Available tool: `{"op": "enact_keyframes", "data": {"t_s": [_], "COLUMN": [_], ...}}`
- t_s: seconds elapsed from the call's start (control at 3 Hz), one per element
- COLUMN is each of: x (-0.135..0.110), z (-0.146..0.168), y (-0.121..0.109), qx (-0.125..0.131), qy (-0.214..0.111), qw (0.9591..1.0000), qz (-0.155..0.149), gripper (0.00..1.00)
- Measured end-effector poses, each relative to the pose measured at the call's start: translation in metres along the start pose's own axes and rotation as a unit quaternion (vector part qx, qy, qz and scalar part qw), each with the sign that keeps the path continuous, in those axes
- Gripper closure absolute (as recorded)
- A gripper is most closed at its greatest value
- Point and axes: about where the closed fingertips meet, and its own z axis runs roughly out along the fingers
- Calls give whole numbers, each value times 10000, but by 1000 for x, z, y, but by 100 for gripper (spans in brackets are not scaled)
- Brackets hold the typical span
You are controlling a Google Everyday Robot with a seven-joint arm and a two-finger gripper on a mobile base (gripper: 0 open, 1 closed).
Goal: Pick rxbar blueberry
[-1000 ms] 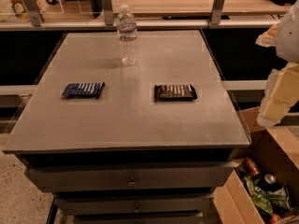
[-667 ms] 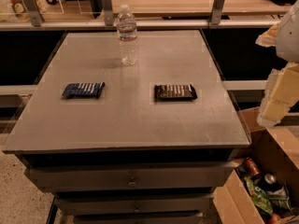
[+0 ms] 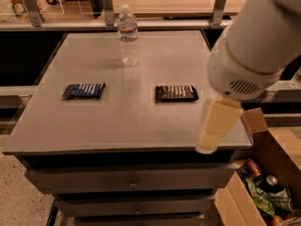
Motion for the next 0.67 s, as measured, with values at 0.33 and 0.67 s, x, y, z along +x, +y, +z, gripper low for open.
{"op": "enact_keyframes", "data": {"t_s": [0.33, 0.67], "x": [-104, -107], "z": [28, 21], "y": [64, 64], "qx": [-17, 61], "qy": [-130, -158], "qw": [9988, 9986], "qz": [-481, -510], "gripper": [0, 0]}}
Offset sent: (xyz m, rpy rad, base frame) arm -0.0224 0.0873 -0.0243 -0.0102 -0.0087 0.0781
